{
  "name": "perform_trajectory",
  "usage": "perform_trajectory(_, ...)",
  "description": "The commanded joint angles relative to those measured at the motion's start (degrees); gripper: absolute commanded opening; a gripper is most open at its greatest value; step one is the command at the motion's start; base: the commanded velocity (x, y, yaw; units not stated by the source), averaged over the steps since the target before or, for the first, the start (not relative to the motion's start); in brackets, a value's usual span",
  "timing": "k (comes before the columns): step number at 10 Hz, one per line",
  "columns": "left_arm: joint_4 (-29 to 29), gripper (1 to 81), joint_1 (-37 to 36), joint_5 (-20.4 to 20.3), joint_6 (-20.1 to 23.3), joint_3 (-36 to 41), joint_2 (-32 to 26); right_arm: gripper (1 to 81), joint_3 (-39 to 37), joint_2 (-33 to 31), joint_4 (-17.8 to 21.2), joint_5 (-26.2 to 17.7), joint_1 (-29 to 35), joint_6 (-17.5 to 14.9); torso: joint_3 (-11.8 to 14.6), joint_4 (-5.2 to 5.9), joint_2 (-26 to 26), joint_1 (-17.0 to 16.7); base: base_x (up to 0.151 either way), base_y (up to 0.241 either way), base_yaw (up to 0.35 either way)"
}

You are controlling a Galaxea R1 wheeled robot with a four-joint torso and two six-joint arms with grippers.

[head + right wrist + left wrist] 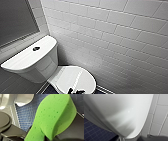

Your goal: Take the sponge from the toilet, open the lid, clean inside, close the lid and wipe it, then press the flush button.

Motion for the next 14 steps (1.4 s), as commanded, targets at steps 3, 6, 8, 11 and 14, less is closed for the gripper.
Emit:
perform_trajectory(3,3.6,81.1,-10.1,-6.4,-0.2,3.0,-2.2,1.0,1.9,-2.6,-1.1,-3.3,1.0,0.0,0.0,0.00,0.0,0.0,0.000,0.000,0.000)
perform_trajectory(6,3.6,81.1,-10.1,-6.8,-0.8,2.5,-2.4,1.0,2.1,-2.8,-1.0,-3.1,1.0,0.0,0.0,0.00,0.0,0.0,0.000,0.000,0.000)
perform_trajectory(8,3.7,81.1,-10.2,-6.8,-1.6,1.6,-1.9,1.0,2.1,-2.8,-1.0,-3.1,0.9,0.0,0.0,0.00,0.0,0.0,0.000,0.000,0.000)
perform_trajectory(11,7.1,81.1,-10.6,-9.6,-3.6,6.7,-4.2,1.0,2.2,-2.7,-1.0,-3.1,1.0,0.0,0.0,0.00,0.0,0.0,0.000,0.000,0.000)
perform_trajectory(14,9.6,81.1,-10.6,-9.7,-6.4,6.2,-4.4,1.0,2.2,-2.8,-1.0,-3.1,1.1,0.0,0.0,0.00,0.0,0.0,0.000,0.000,0.000)
